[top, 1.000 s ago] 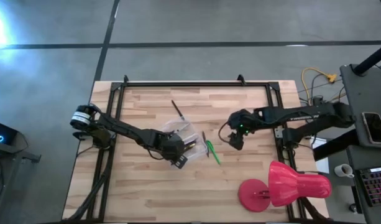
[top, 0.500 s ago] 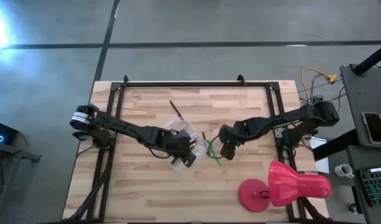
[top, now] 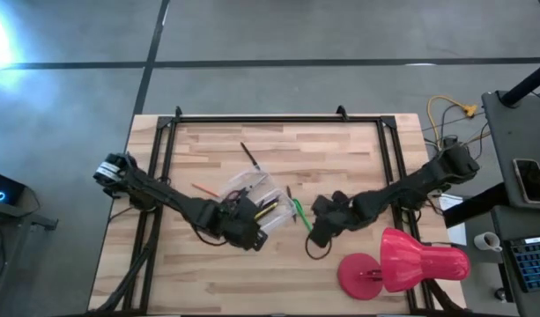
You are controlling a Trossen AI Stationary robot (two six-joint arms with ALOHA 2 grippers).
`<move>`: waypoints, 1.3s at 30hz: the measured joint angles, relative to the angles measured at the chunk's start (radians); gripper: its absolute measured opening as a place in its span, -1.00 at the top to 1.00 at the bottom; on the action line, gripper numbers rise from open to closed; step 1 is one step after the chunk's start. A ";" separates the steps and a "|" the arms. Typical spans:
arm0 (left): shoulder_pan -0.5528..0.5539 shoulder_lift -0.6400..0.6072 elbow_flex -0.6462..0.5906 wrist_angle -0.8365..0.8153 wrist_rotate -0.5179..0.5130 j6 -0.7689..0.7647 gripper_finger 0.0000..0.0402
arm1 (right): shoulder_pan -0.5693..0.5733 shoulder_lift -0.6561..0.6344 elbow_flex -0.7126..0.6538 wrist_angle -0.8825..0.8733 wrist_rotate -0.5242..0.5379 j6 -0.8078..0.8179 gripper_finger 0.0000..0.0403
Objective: Pick & place school supplies into a supply box
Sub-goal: Put the green pen into the stationery box
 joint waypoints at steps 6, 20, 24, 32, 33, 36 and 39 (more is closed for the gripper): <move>-0.064 -0.032 -0.021 -0.014 -0.010 0.010 0.37 | 0.026 0.074 0.013 0.040 0.021 0.087 0.00; -0.184 -0.165 -0.153 -0.014 -0.104 -0.035 0.37 | 0.017 0.194 0.011 0.110 0.010 0.234 0.00; -0.186 -0.239 -0.197 -0.013 -0.126 -0.027 0.37 | 0.013 0.224 0.009 0.110 0.073 0.306 0.00; -0.187 -0.421 -0.309 -0.006 -0.150 -0.007 0.37 | 0.012 0.325 0.043 0.095 0.124 0.304 0.00; -0.186 -0.445 -0.326 -0.008 -0.153 -0.007 0.37 | 0.012 0.336 0.053 0.085 0.123 0.280 0.00; -0.187 -0.508 -0.376 0.001 -0.167 -0.008 0.37 | 0.011 0.349 0.093 0.004 0.117 0.265 0.01; -0.186 -0.559 -0.428 0.041 -0.177 -0.008 0.37 | 0.010 0.351 0.118 -0.100 0.134 0.287 0.09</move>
